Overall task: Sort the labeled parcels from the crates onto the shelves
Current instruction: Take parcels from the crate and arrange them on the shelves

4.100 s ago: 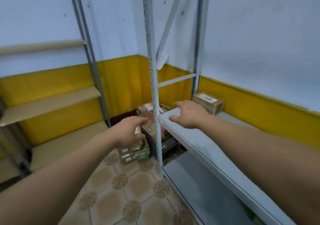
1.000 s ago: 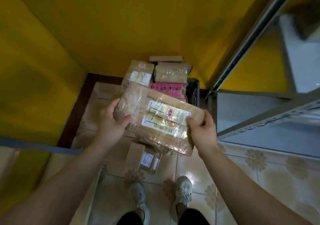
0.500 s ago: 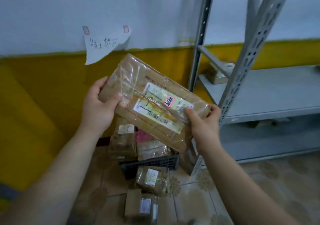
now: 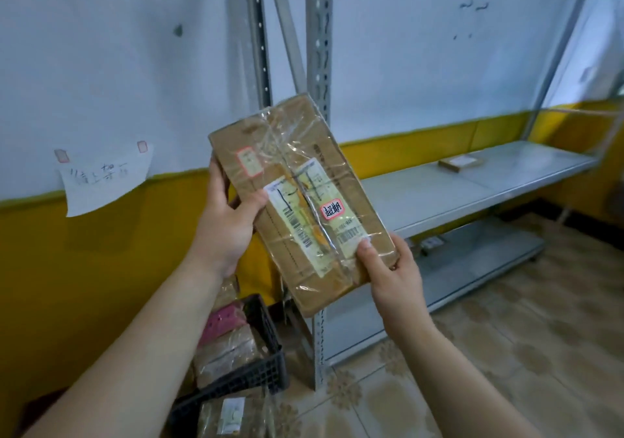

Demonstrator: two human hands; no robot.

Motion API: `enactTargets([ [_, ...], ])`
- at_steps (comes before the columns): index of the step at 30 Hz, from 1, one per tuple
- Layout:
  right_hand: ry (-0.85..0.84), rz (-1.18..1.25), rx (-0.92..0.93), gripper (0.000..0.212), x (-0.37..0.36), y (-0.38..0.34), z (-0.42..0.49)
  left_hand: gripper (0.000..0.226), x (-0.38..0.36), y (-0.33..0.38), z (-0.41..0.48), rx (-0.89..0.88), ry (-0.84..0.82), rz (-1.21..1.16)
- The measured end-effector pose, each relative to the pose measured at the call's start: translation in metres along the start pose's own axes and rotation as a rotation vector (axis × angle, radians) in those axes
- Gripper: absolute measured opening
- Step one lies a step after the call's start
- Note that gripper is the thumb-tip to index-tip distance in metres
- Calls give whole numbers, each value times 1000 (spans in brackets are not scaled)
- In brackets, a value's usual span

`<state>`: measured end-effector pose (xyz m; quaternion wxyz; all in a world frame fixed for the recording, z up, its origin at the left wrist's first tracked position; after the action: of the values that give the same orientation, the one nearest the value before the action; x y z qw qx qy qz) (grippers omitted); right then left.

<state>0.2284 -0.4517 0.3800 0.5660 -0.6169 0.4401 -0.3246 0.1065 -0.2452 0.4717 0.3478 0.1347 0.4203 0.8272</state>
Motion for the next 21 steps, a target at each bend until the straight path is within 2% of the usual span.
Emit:
enactTargets([
  [2,35,-78,65,11,47,-15,-4,67,-48,7,-1,-12,-44,-1],
  [5,85,-154,108,8,122,-32,-5,66,-127,15,-9,-9,-91,-15],
  [8,152,-222,119,27,195,-46,-3,64,-211,26,-20,-40,-158,-3],
  [10,198,-288,128,57,239,-54,-5,63,-266,33,-28,-69,-210,3],
  [12,238,-330,138,75,272,-60,-8,62,-307,39,-35,-98,-233,4],
  [17,349,-388,139,81,356,-63,-2,52,-409,46,-55,-92,-335,-7],
  [21,394,-442,124,82,403,-64,14,58,-474,21,-51,-52,-416,-22],
])
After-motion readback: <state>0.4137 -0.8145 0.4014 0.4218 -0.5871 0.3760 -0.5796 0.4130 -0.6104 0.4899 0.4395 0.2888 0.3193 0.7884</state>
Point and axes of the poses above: each hand's wrist, its own z-axis towards the middle knuckle, its own x-axis out of the back of the hand, y = z × x, the point moved 7 cm from there along z, towards the middle knuckle, and after that the axes turned 13 degrees about -x, right-handed, at the moved point
